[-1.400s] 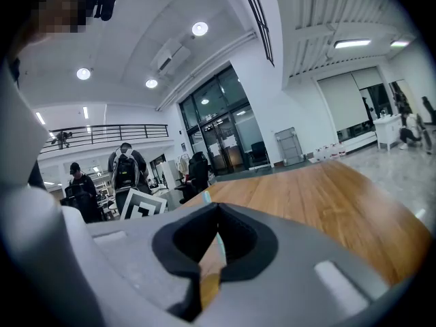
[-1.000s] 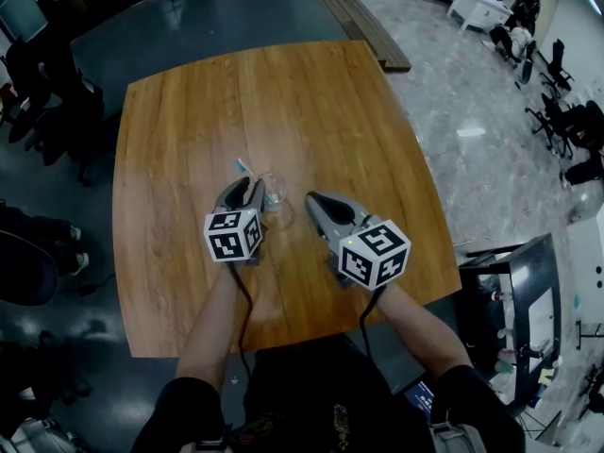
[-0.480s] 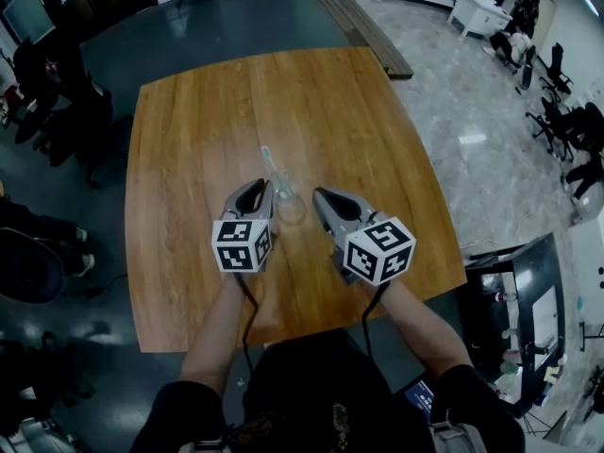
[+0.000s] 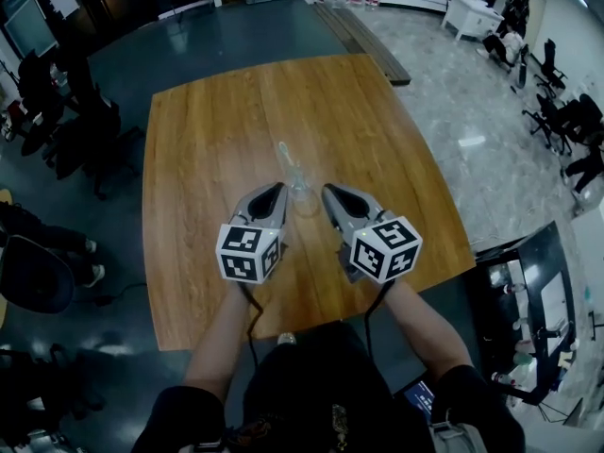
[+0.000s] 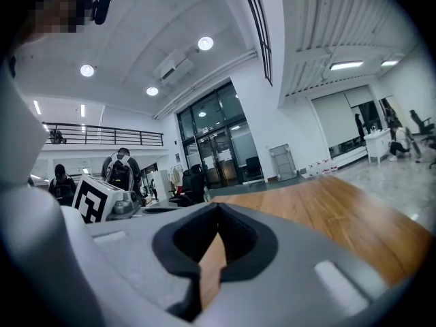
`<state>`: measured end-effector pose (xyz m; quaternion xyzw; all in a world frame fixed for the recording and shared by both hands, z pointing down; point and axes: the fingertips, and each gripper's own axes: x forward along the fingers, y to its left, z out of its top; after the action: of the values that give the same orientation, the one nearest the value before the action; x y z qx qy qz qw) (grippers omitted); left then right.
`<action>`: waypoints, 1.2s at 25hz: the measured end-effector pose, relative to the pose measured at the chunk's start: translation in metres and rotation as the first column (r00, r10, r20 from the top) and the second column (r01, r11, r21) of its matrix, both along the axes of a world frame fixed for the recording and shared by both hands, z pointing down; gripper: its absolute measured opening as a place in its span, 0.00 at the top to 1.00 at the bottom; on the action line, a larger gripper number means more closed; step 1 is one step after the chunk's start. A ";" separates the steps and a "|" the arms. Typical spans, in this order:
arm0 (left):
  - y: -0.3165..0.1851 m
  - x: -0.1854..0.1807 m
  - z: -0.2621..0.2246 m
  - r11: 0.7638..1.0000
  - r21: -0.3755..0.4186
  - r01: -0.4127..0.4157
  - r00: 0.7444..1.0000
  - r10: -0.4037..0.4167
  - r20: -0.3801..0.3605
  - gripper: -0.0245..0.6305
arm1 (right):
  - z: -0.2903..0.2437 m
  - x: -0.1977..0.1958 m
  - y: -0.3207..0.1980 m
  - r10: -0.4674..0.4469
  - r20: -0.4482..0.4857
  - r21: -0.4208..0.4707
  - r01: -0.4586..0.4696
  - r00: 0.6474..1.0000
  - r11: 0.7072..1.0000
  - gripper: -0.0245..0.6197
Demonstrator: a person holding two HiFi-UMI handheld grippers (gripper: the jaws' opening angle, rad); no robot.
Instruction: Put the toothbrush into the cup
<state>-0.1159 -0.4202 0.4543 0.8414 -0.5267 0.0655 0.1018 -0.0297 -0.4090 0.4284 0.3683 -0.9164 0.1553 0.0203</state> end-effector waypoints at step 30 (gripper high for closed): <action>0.228 0.114 -0.089 0.990 0.130 -0.054 0.998 0.056 -0.011 0.95 | -0.085 0.088 0.222 -0.079 0.053 0.205 0.067 0.995 0.976 0.96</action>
<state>-0.0022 -0.1919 0.3658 0.8609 -0.5056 0.0278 0.0487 0.0582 -0.1868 0.3435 0.3296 -0.9406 0.0710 -0.0397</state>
